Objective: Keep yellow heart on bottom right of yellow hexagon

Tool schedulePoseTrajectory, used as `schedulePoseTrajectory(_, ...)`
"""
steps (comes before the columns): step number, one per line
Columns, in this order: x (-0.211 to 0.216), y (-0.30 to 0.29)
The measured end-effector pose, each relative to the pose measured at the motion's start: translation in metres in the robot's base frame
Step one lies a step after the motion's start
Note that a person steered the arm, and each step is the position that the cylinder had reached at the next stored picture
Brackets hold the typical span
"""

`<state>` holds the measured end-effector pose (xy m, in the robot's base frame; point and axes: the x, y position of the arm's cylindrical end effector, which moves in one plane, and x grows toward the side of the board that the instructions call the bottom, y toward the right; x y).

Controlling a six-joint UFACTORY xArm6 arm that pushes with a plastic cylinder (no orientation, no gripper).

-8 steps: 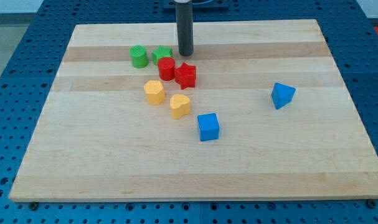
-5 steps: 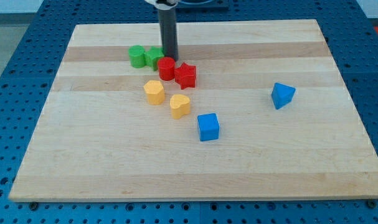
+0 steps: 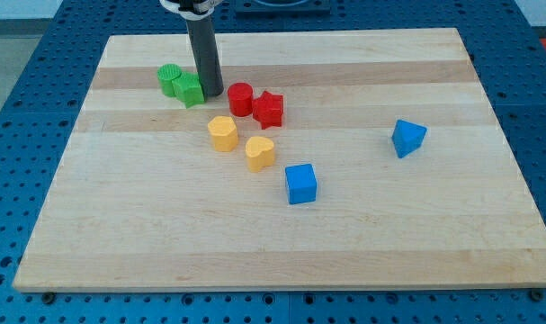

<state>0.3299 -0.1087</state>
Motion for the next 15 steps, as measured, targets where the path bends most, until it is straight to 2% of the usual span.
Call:
schedulePoseTrajectory(3,0.024,0.003)
schedulePoseTrajectory(6,0.031,0.039)
schedulePoseTrajectory(9,0.079,0.044)
schedulePoseTrajectory(12,0.086,0.081)
schedulePoseTrajectory(15,0.133,0.100)
